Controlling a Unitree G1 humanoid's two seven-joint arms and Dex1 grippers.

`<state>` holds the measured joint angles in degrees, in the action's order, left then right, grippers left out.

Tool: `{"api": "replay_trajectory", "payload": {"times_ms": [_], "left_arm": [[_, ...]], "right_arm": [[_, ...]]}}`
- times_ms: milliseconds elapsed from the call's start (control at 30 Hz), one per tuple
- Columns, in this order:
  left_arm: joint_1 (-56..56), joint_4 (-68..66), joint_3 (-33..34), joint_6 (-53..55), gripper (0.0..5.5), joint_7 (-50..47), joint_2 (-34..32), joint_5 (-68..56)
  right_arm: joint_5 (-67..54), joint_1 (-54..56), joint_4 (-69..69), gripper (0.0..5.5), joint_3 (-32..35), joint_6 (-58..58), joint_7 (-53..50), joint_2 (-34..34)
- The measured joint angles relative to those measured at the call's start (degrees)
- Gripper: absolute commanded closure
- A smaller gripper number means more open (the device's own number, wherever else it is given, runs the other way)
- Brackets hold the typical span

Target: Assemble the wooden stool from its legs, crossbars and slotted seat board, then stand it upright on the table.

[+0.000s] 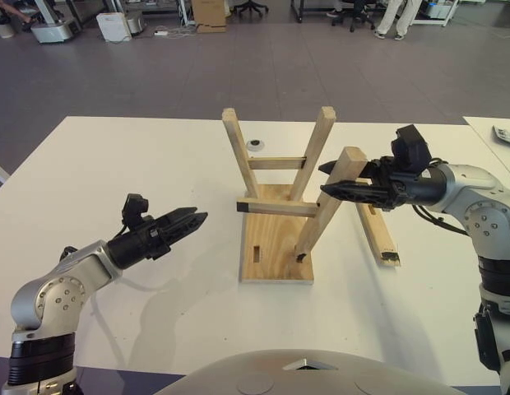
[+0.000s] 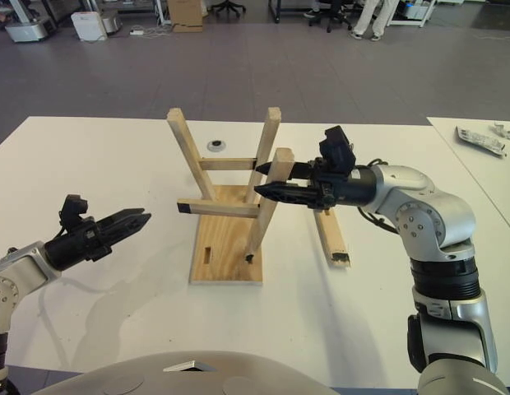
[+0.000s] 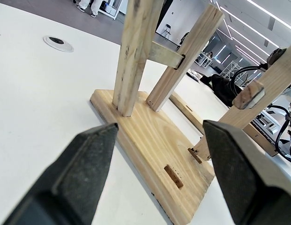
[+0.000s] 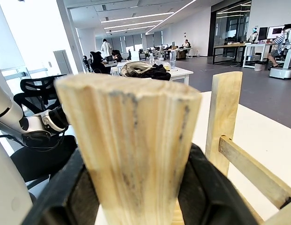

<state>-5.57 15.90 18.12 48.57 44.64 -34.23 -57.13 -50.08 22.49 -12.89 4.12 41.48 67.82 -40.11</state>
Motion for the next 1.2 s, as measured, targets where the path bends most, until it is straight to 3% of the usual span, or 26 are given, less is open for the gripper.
{"api": "replay_trajectory", "payload": {"times_ms": [733, 1000, 1200], "left_arm": [[-0.17, -2.61, -0.6, -1.44, 2.17, 2.06, 0.23, 1.7], [-0.4, -2.62, 0.29, -2.54, 2.17, -0.3, 2.34, 1.53], [-0.5, -2.19, -0.02, -2.68, 2.17, -0.64, 3.04, 1.55]], "right_arm": [[7.07, 1.84, 3.75, 3.46, -6.96, -8.27, 5.56, 2.41], [9.41, -4.91, 1.31, 3.46, -7.22, -14.12, 9.89, -4.23], [9.4, -3.71, 1.39, 3.46, -9.21, -14.13, 10.06, -5.06]]}}
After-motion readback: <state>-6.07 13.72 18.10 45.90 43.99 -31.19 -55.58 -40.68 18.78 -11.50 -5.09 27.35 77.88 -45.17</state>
